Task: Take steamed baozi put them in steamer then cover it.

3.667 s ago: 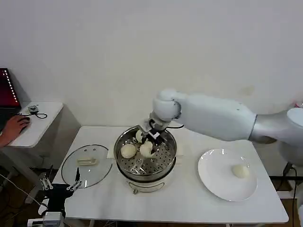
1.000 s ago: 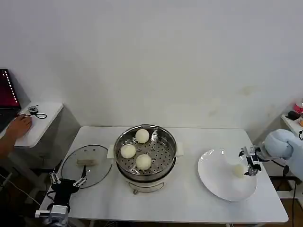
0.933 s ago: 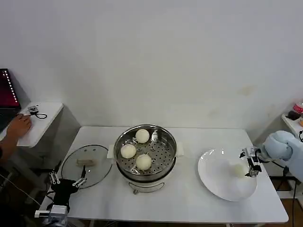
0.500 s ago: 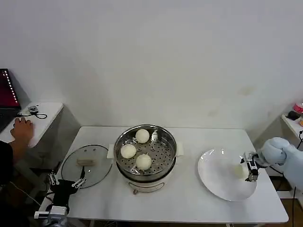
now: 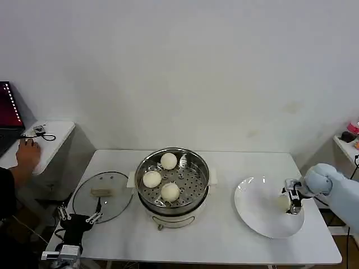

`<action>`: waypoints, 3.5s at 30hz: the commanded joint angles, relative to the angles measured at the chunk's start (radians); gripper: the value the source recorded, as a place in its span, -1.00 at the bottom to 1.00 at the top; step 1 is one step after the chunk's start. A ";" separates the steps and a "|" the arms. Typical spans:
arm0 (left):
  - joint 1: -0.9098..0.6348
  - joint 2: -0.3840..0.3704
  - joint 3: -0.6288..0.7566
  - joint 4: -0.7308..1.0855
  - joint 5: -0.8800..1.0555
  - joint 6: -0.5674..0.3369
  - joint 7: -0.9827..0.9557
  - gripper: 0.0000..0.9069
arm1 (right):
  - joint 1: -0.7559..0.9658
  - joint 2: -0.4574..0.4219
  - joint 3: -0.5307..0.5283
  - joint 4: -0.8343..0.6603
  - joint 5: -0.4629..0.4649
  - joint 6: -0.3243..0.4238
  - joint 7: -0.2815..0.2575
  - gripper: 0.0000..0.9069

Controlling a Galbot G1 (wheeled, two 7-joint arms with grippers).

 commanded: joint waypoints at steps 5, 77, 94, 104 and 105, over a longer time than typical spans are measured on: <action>0.002 -0.001 -0.001 -0.004 0.000 -0.001 -0.002 1.00 | 0.000 0.017 0.008 -0.025 -0.008 -0.004 0.001 0.56; 0.006 -0.016 -0.010 -0.063 0.017 0.003 0.002 1.00 | 0.673 0.531 -0.650 0.175 0.627 -0.451 0.173 0.47; 0.005 -0.018 -0.008 -0.061 0.014 0.004 0.002 1.00 | 0.676 0.492 -0.638 0.204 0.629 -0.445 0.182 1.00; -0.003 -0.018 0.001 -0.056 0.003 0.011 0.004 1.00 | 0.706 0.346 -0.579 0.412 0.676 -0.458 0.239 1.00; -0.005 -0.017 0.001 -0.053 -0.001 0.012 0.004 1.00 | 0.705 0.316 -0.557 0.447 0.701 -0.463 0.265 1.00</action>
